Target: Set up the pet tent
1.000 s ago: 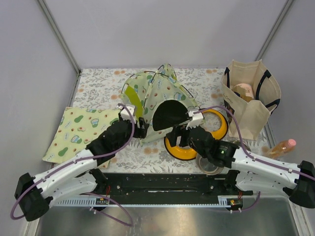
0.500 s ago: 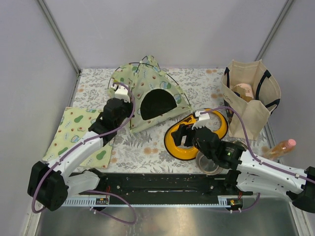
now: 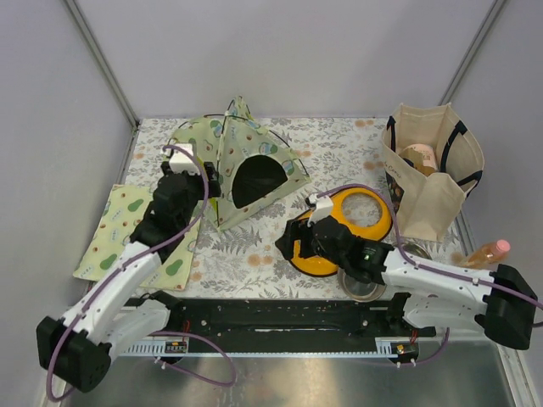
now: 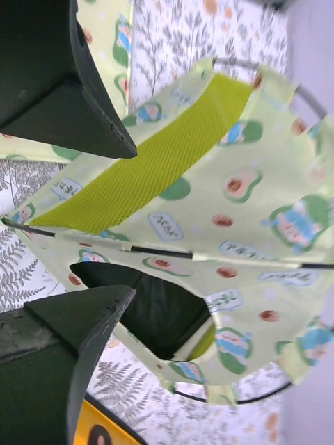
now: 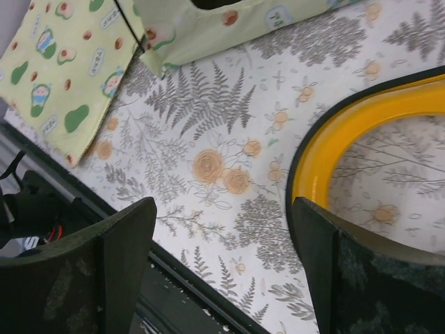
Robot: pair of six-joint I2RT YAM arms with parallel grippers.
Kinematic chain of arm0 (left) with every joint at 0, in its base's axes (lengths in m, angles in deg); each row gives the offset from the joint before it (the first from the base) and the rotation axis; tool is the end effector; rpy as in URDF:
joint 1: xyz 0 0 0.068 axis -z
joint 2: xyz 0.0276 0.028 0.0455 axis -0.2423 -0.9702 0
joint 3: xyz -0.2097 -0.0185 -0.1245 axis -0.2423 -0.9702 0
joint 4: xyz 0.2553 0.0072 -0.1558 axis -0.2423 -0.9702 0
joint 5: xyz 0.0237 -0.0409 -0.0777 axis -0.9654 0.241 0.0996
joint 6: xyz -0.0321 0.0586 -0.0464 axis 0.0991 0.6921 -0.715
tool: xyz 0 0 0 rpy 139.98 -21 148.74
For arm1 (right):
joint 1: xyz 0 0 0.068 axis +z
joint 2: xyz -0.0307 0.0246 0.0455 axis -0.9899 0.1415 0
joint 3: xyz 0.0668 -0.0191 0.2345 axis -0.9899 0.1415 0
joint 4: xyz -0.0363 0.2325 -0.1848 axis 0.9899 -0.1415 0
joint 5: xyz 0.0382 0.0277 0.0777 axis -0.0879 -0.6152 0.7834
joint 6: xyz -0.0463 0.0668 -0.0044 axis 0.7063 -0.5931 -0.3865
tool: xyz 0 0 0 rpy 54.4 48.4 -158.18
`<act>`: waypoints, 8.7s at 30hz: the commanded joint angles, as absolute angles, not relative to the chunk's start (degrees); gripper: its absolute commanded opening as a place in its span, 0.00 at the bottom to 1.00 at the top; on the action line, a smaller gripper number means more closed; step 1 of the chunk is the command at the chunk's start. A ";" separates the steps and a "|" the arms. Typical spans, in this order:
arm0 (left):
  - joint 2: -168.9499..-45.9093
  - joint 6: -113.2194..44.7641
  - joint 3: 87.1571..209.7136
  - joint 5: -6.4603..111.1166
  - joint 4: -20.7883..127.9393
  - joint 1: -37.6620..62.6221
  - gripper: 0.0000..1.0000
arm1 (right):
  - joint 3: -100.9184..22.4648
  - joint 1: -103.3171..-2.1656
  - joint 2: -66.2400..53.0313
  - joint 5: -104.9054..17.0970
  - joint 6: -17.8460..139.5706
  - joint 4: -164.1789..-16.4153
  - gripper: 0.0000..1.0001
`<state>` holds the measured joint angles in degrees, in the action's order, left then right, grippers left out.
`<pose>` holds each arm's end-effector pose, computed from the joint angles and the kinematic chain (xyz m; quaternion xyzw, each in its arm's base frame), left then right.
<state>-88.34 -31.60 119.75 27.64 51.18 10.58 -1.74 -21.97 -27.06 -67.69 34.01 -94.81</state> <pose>0.2982 -0.1146 0.2718 0.0175 0.7801 -0.0705 0.6214 0.1759 0.2642 0.1988 -0.1213 0.8413 0.2916 0.4388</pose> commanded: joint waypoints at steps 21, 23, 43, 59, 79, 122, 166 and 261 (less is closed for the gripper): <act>-47.85 -45.93 141.91 22.10 -4.84 10.41 0.79 | -27.48 -1.10 23.83 -67.45 11.61 -58.24 0.85; -46.18 -46.29 143.23 22.09 -7.05 10.41 0.79 | -29.33 -1.10 26.74 -67.54 10.38 -58.41 0.83; -41.69 -49.89 149.21 22.00 -16.64 10.41 0.79 | -34.87 -2.24 39.49 -58.15 10.46 -49.72 0.55; -40.90 -53.05 143.95 24.91 -21.39 10.41 0.79 | -36.01 -4.35 44.50 -56.73 21.27 -45.93 0.64; -43.01 -53.94 145.69 24.64 -21.92 10.41 0.79 | -35.24 -7.69 41.18 -53.57 26.19 -47.43 0.00; -46.61 -48.84 149.93 23.05 -14.27 10.41 0.81 | -48.08 -12.52 2.61 -38.84 48.41 -94.24 0.00; -70.51 -76.51 99.03 16.91 16.33 10.50 0.89 | -17.56 -14.90 -11.32 -76.24 28.32 -109.04 1.00; -69.81 -64.93 89.45 55.93 45.58 18.84 0.78 | -2.09 -15.51 13.48 -55.41 5.45 -62.54 0.59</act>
